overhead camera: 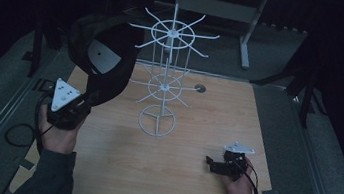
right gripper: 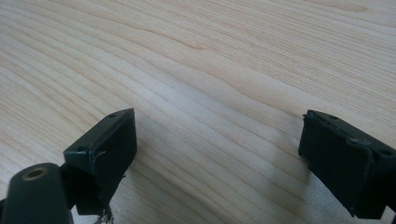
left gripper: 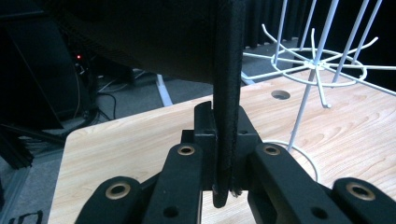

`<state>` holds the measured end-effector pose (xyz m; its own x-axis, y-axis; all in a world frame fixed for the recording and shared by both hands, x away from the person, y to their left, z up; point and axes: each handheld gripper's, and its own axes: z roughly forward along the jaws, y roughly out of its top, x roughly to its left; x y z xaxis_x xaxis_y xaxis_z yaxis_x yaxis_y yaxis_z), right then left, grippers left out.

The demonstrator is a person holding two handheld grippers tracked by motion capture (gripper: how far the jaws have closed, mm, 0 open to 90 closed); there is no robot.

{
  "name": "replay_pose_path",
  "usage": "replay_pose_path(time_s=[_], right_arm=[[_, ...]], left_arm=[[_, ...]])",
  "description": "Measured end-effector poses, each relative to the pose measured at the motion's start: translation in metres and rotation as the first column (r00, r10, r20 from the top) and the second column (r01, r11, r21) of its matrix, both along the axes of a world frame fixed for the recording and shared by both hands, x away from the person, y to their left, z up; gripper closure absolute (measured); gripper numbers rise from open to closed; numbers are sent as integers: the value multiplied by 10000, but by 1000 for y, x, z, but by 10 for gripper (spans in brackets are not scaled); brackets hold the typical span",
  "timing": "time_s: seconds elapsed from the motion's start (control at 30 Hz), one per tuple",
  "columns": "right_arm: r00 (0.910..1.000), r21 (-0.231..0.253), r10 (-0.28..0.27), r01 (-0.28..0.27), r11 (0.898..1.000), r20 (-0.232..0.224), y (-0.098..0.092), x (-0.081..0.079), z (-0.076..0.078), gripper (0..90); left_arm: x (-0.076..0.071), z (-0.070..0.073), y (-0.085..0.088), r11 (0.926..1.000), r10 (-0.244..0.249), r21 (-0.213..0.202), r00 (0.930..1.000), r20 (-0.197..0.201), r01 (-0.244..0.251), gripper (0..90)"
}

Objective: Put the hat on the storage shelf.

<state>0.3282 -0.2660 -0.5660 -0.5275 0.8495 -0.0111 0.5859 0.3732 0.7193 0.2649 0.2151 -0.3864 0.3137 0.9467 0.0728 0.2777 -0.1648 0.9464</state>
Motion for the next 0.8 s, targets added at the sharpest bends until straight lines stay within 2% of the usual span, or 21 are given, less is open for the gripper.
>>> replay_pose_path(time_s=[0.27, 0.43, 0.57, 0.7, 0.8], right_arm=[[10000, -1, 0, 0, 10000, 8, 0, 0, 0, 112], [10000, -1, 0, 0, 10000, 6, 0, 0, 0, 113], [10000, -2, 1, -1, 10000, 7, 0, 0, 0, 112], [10000, -2, -4, 4, 10000, 7, 0, 0, 0, 113], [10000, -6, 5, -5, 10000, 14, 0, 0, 0, 113]], left_arm=[[-3, -3, -6, 9989, -46, 476, 9997, 260, 34, 859], [-1, -5, -9, 9960, -53, 892, 9996, 290, 27, 858], [-1, -7, -11, 9920, -332, 1232, 9988, 356, 286, 858], [2, -11, -11, 9894, -521, 1368, 9984, 197, 489, 854], [3, -15, -10, 9904, -588, 1264, 9982, 144, 565, 850]])
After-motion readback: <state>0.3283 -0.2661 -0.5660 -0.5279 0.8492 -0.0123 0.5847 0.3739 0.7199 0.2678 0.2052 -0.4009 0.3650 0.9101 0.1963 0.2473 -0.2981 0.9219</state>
